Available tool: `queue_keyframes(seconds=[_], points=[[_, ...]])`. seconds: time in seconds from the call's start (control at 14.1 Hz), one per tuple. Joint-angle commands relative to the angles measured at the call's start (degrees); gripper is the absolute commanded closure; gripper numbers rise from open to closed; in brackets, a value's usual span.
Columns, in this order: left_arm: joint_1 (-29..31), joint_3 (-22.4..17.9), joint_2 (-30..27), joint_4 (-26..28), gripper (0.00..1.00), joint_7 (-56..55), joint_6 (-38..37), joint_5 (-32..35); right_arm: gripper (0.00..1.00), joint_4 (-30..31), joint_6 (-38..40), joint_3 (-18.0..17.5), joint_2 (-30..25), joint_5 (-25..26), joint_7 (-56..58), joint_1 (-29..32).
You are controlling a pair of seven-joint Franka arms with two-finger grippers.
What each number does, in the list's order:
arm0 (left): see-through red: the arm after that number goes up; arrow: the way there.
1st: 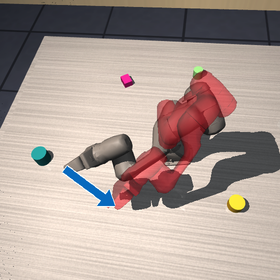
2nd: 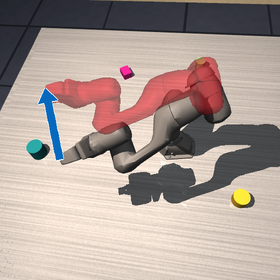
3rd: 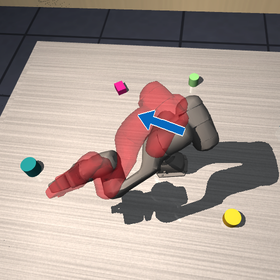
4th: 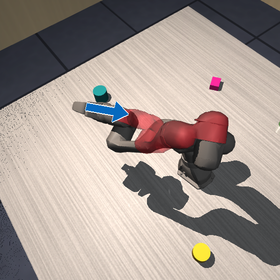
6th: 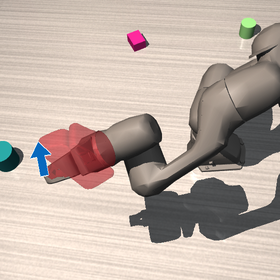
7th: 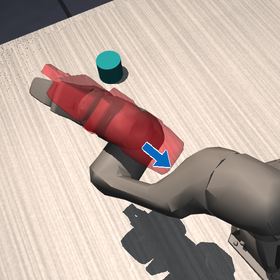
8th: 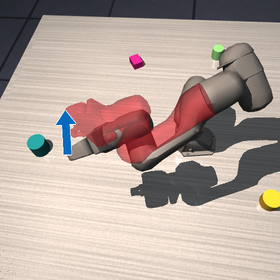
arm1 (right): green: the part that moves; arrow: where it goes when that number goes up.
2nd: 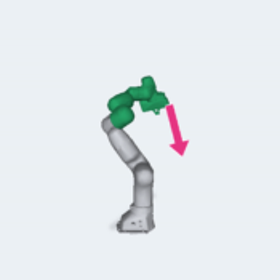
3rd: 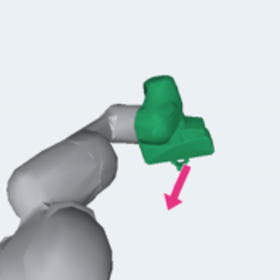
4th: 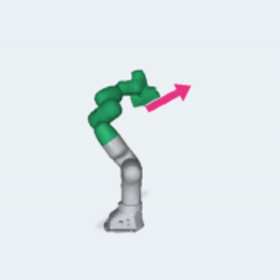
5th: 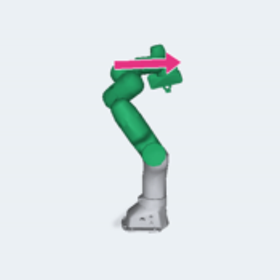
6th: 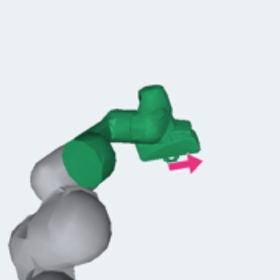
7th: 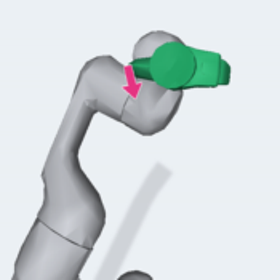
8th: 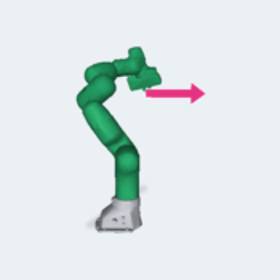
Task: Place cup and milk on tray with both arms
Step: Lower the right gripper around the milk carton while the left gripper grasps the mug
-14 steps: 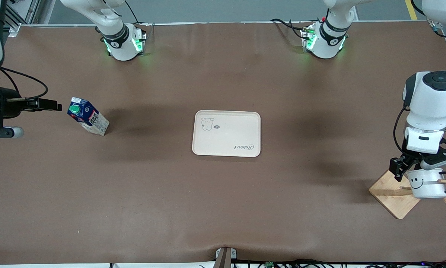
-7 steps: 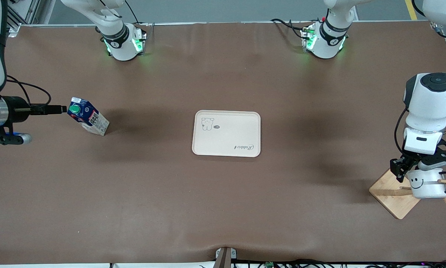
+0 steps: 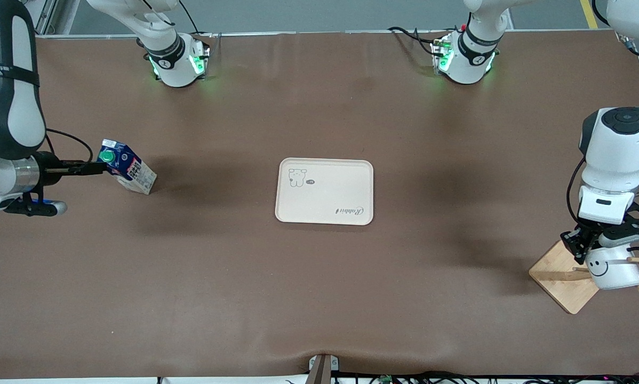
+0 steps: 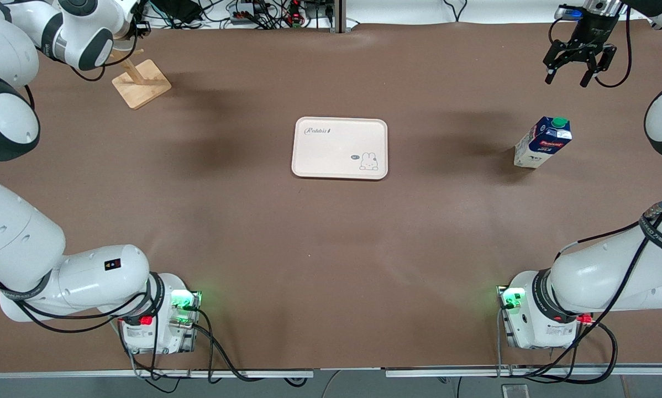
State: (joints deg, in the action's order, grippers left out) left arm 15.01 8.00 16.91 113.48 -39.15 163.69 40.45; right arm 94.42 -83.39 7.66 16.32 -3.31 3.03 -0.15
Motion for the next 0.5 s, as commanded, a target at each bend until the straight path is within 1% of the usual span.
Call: queue_keyframes(seconds=[0.0, 0.07, 0.21, 0.43], points=[[-0.1, 0.1, 0.7, -1.0, 0.81, -0.7, 0.7, 1.6, 0.0, 9.1, -6.9, -0.2, -6.0, 1.8, -1.0, -0.1], [-0.2, 0.1, 0.7, -0.9, 0.87, -0.7, 0.7, 1.6, 0.0, 11.8, -8.9, -0.1, -7.3, 1.9, -1.0, -0.1], [-0.5, 0.5, 0.4, -0.9, 1.0, -1.0, 0.7, 1.6, 0.0, 15.3, -10.6, -0.1, -9.1, 1.9, -1.1, -0.2], [-1.1, 1.7, -0.1, -1.0, 1.0, -1.3, 0.6, 1.6, 0.0, 20.1, -13.8, 0.0, -11.2, 2.2, -1.1, -0.1]])
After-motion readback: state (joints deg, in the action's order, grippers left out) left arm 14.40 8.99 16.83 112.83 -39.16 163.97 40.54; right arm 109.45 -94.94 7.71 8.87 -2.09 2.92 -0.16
